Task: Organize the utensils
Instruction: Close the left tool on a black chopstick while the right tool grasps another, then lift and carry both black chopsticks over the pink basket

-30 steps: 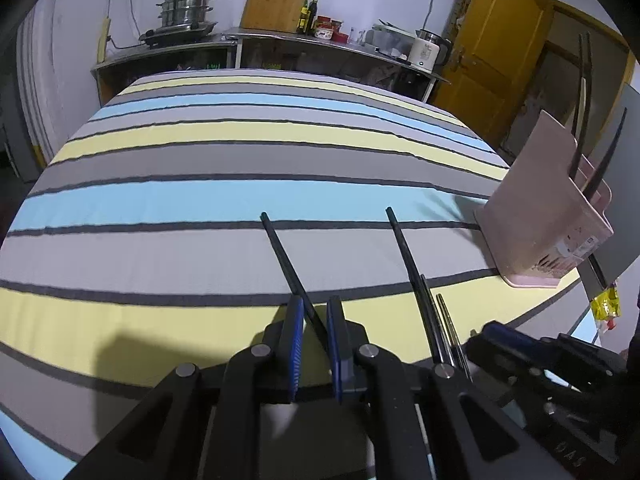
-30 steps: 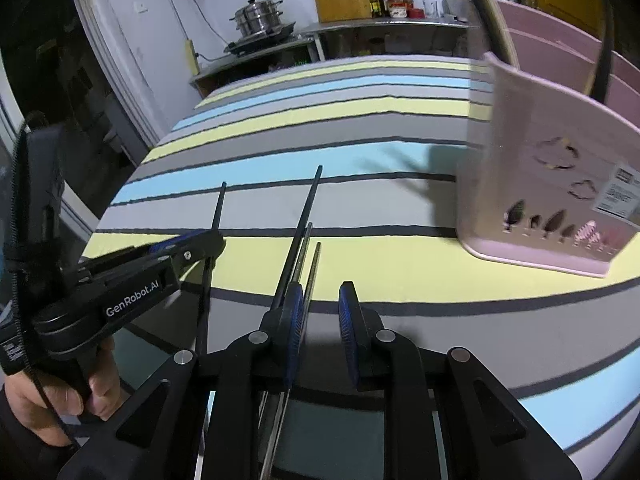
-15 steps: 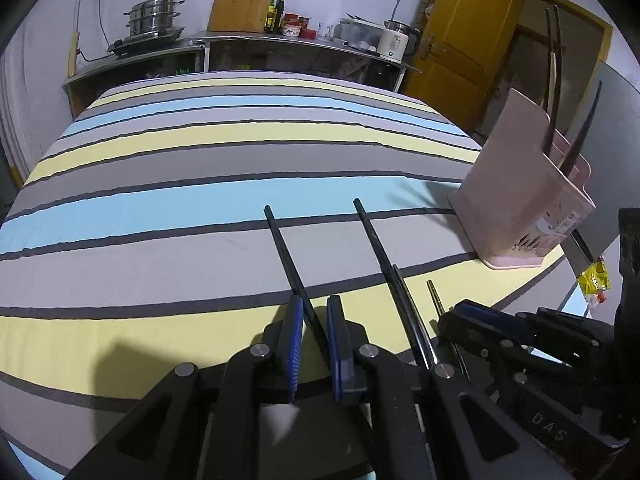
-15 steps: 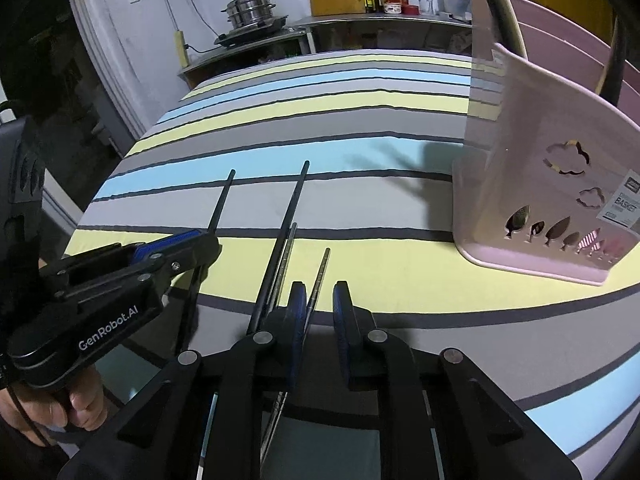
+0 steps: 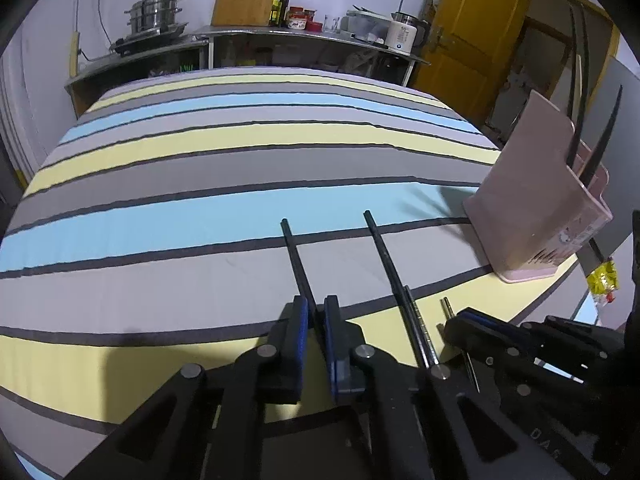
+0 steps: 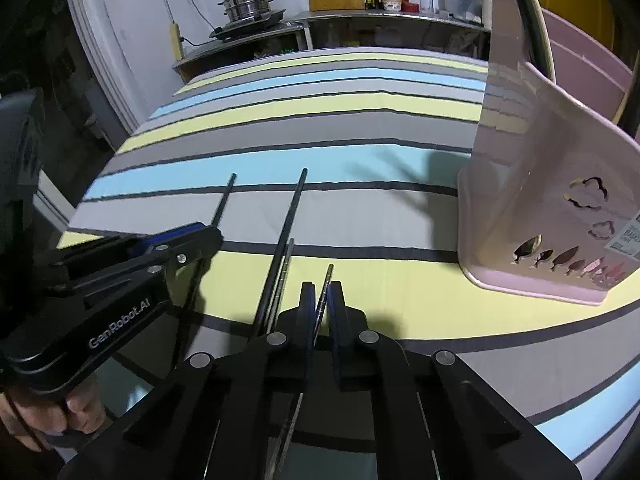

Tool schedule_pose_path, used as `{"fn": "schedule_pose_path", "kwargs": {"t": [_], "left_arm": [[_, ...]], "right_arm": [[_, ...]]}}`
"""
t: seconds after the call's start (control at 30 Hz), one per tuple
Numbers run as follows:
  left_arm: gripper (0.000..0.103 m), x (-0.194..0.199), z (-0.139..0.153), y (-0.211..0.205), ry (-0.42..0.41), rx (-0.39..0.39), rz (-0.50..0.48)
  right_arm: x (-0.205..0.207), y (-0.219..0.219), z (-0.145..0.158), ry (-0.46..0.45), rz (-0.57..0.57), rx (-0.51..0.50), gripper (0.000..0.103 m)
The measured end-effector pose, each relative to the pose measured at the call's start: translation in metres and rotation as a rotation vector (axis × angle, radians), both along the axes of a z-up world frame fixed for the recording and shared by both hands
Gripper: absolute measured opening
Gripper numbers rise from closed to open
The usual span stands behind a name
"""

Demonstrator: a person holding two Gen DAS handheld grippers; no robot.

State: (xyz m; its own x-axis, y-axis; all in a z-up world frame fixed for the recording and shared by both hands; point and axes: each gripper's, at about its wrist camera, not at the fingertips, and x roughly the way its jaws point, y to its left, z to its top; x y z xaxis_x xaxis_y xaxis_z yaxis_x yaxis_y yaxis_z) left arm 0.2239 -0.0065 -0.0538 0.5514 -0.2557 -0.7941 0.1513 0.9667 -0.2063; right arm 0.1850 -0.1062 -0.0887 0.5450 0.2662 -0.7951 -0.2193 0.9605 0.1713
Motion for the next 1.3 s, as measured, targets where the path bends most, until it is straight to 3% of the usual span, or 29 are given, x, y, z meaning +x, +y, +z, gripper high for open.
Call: {"fn": "schedule_pose_path", "kwargs": {"t": [0.17, 0.83, 1.13, 1.3], "left_arm": [[0.006, -0.01, 0.017, 0.002, -0.038, -0.022, -0.005], [0.005, -0.069, 0.128, 0.011, -0.243, -0.086, -0.062], [0.005, -0.079, 0.159, 0.008, -0.291, -0.094, -0.088], [0.005, -0.081, 0.16, 0.007, -0.285, -0.097, -0.078]], "right_arm": [[-0.009, -0.009, 0.017, -0.034, -0.006, 0.048, 0.006], [-0.062, -0.05, 0.116, -0.246, -0.05, 0.131, 0.004], [-0.077, -0.055, 0.134, -0.296, -0.052, 0.136, 0.004], [-0.075, -0.06, 0.123, -0.254, -0.056, 0.154, 0.004]]}}
